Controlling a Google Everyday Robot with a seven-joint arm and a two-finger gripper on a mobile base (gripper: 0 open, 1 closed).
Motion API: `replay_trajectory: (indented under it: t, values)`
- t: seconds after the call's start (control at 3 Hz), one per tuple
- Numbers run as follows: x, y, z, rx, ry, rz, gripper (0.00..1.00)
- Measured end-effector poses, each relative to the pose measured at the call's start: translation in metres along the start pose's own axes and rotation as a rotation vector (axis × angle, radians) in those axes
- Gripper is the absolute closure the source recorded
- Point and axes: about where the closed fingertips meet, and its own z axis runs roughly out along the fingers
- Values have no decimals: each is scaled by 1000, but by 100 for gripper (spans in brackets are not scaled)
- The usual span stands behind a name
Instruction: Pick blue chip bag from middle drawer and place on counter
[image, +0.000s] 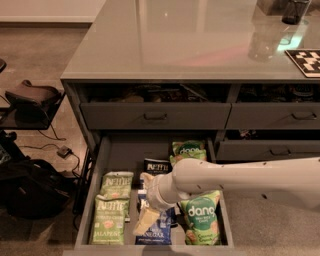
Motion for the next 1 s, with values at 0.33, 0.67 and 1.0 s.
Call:
replay_trajectory:
  t: [0.33,0.67,1.0]
  values:
    - [34,-19,2,25,-22,44,0]
    - [57,-36,12,25,-27,79,0]
    - [76,-47,43,-24,-7,108,0]
